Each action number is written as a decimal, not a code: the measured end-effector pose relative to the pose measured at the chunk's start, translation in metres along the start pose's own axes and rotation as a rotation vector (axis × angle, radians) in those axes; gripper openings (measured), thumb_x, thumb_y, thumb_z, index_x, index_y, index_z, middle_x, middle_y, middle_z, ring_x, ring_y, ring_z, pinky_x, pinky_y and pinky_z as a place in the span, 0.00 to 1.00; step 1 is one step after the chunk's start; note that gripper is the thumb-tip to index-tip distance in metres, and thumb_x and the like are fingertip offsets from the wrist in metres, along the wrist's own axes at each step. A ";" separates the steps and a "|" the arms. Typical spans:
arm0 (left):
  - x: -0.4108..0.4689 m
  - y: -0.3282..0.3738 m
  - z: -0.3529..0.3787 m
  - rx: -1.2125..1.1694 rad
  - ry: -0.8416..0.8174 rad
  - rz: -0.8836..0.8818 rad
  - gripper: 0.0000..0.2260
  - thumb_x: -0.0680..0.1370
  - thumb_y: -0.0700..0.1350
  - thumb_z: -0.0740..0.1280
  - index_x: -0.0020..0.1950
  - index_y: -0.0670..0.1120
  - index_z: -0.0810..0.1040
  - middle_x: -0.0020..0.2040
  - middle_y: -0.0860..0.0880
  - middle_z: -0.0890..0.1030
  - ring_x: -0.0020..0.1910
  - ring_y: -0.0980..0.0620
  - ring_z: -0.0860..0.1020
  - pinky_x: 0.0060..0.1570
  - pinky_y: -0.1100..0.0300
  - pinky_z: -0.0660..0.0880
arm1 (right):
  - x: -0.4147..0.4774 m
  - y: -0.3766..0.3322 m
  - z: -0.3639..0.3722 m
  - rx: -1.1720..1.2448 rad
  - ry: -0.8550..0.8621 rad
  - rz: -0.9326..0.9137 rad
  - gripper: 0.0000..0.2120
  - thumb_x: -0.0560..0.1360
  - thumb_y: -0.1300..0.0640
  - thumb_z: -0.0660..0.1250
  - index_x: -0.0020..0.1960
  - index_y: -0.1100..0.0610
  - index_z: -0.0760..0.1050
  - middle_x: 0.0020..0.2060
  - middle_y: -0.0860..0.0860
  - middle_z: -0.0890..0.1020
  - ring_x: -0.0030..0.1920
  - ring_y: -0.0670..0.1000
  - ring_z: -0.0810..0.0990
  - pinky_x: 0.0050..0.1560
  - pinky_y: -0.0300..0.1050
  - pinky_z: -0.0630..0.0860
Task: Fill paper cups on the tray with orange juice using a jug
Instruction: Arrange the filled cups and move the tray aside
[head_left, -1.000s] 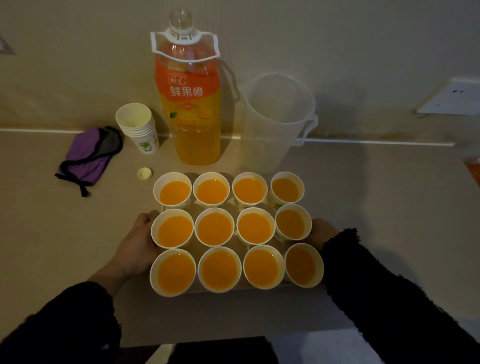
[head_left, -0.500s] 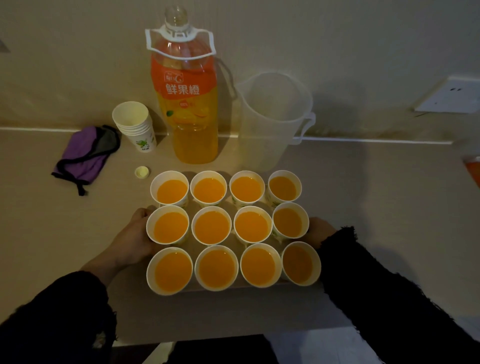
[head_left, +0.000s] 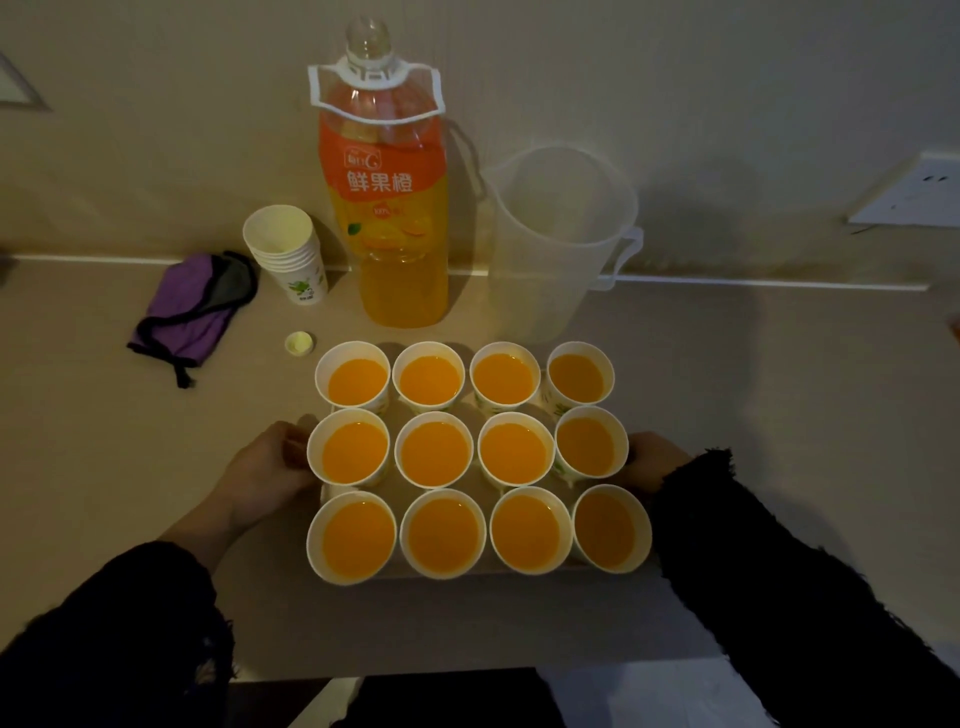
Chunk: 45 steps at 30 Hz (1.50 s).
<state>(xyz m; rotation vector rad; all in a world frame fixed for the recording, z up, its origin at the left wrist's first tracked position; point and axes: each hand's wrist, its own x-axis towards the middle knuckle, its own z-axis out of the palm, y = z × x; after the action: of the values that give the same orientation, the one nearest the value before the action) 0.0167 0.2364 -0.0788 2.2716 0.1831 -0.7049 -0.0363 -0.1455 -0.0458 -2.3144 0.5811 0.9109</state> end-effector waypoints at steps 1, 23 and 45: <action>0.000 0.001 0.001 -0.024 -0.032 -0.035 0.17 0.71 0.38 0.73 0.56 0.43 0.72 0.48 0.45 0.80 0.45 0.45 0.80 0.45 0.51 0.78 | 0.001 0.000 -0.001 -0.010 0.002 -0.001 0.09 0.72 0.50 0.72 0.37 0.48 0.73 0.45 0.52 0.81 0.44 0.51 0.78 0.51 0.46 0.71; -0.005 0.020 0.011 0.207 -0.031 0.086 0.10 0.67 0.56 0.71 0.37 0.56 0.72 0.44 0.47 0.79 0.41 0.49 0.76 0.44 0.60 0.67 | 0.010 0.000 0.004 -0.161 0.050 -0.042 0.14 0.73 0.52 0.71 0.33 0.51 0.69 0.51 0.58 0.82 0.47 0.54 0.78 0.50 0.43 0.71; -0.002 0.014 0.010 0.155 -0.047 0.097 0.12 0.62 0.58 0.65 0.38 0.52 0.75 0.40 0.43 0.84 0.40 0.47 0.81 0.39 0.59 0.70 | 0.015 0.002 0.005 -0.123 0.059 -0.033 0.15 0.76 0.54 0.67 0.33 0.51 0.66 0.48 0.57 0.79 0.46 0.53 0.75 0.49 0.43 0.70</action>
<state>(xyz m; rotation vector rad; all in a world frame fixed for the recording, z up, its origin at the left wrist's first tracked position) 0.0155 0.2193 -0.0751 2.3905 -0.0041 -0.7431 -0.0295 -0.1467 -0.0606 -2.4606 0.5228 0.8886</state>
